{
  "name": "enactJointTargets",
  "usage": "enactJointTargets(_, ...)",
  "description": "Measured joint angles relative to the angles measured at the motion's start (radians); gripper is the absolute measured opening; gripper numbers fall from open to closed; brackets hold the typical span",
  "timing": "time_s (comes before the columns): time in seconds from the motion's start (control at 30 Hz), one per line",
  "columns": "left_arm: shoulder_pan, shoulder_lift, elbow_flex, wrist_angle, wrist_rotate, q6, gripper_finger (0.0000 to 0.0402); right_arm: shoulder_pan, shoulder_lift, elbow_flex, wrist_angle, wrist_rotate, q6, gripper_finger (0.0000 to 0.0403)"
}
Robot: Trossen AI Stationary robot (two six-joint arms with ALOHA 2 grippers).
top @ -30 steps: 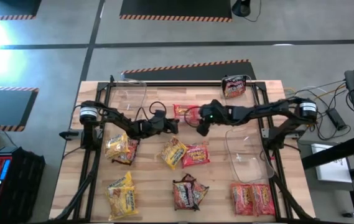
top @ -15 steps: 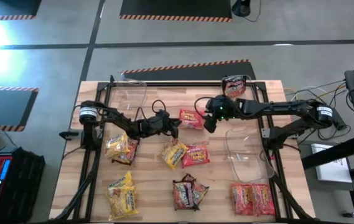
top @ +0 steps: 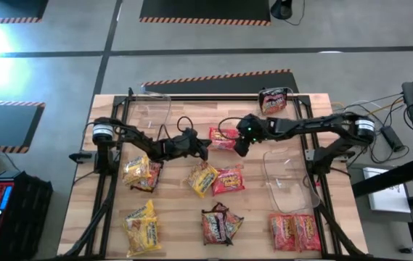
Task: Sort Maruchan noodles
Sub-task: Put the orange noodle pack into the bottom transparent bin
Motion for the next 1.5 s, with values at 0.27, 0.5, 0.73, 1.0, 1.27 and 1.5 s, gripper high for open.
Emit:
enactJointTargets(0.27,0.000,0.000,-0.002,-0.018,0.034,0.038,0.0031,0.000,0.118,0.003,0.064,0.000,-0.035,0.0157)
enactJointTargets(0.5,0.001,-0.031,-0.002,-0.010,0.035,0.083,0.0039,0.001,0.151,0.005,0.066,0.001,-0.042,0.0157)
enactJointTargets(0.73,0.004,-0.112,-0.002,-0.062,0.055,0.106,0.0042,0.001,0.153,0.003,0.057,0.001,-0.049,0.0157)
enactJointTargets(1.0,0.008,-0.215,-0.002,-0.327,0.078,0.119,0.0108,0.001,0.170,0.002,0.044,0.001,-0.060,0.0157)
enactJointTargets(1.27,0.038,-0.222,-0.002,-0.379,0.179,-0.073,0.0190,0.001,0.240,0.000,0.051,0.002,-0.069,0.0157)
enactJointTargets(1.5,0.092,-0.218,-0.002,-0.417,0.177,-0.140,0.0203,0.001,0.295,0.002,0.080,0.002,-0.075,0.0157)
